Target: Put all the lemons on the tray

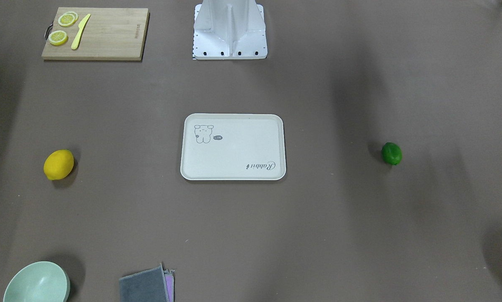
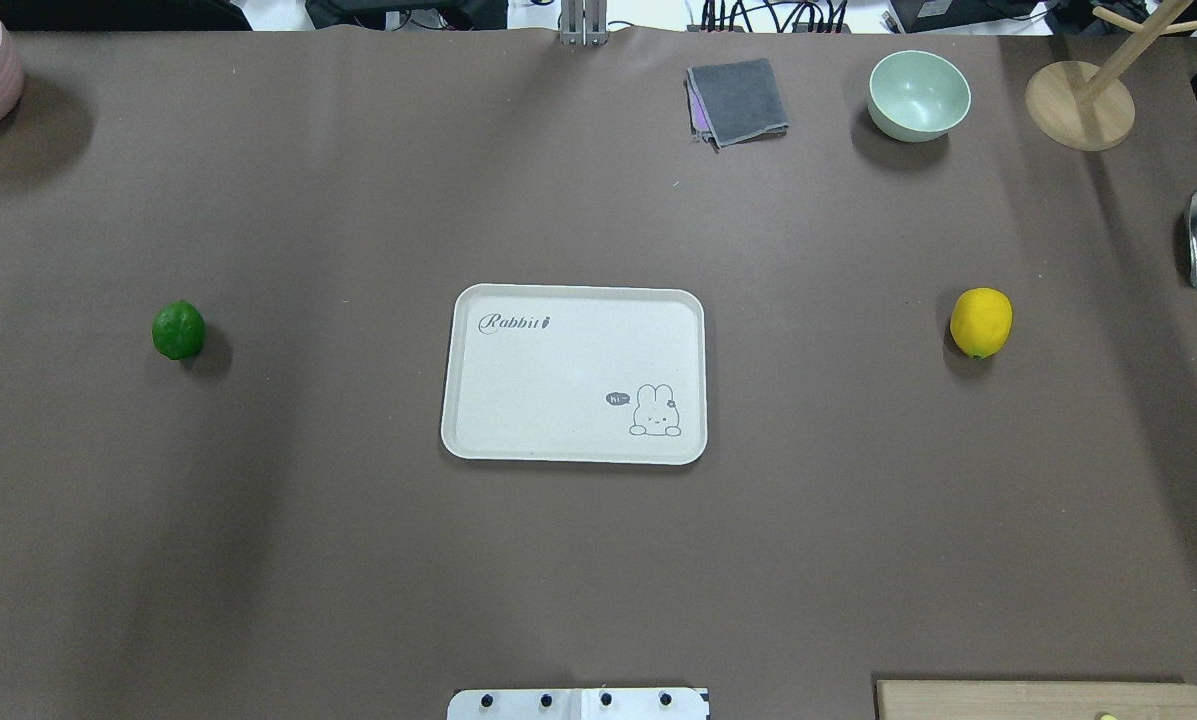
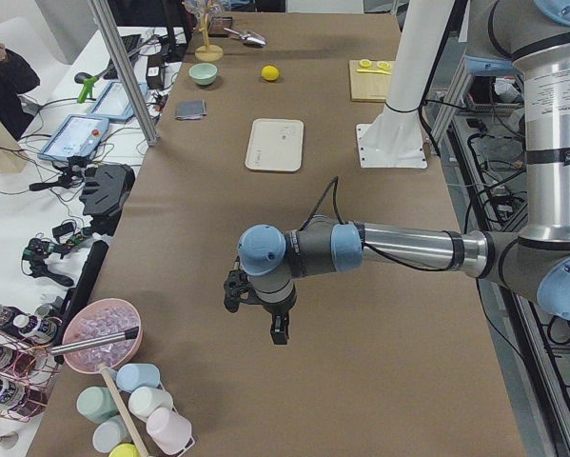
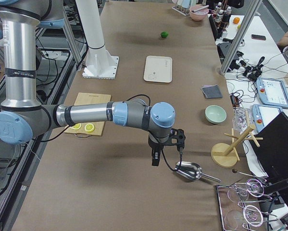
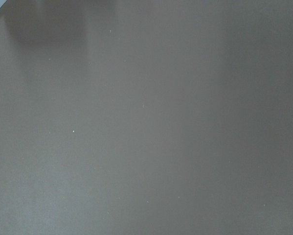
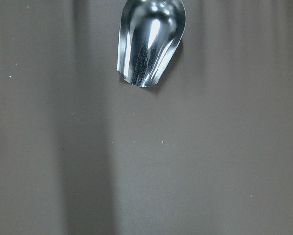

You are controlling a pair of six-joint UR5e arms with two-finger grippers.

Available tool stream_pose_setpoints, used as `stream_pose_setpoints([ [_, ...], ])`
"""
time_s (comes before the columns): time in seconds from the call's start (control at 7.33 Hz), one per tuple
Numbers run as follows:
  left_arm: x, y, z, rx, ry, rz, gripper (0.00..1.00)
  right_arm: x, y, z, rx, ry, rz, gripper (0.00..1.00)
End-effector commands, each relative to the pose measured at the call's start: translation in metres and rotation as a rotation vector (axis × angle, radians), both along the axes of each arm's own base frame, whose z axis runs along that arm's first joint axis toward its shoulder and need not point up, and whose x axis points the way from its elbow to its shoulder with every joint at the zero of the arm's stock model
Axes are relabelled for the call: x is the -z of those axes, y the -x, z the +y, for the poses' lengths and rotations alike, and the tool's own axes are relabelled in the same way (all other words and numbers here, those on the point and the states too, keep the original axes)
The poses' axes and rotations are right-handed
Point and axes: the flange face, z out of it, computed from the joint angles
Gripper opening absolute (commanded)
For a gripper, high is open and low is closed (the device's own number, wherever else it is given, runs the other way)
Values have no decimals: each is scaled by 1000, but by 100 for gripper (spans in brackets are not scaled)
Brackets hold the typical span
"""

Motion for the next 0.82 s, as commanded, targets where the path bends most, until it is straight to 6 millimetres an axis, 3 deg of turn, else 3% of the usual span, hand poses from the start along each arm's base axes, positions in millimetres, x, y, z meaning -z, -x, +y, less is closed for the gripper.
stream_pose_setpoints([
  [0.0, 0, -2, -3, -10, -1, -21, 99, 0, 0, 0, 0, 0, 4, 98],
  [0.41, -8, 0, -4, -18, 2, -42, 99, 3, 0, 0, -2, -4, 3, 98],
  [0.68, 14, 1, -27, -18, -46, -70, 98, 8, 0, -3, -10, -6, -9, 98],
])
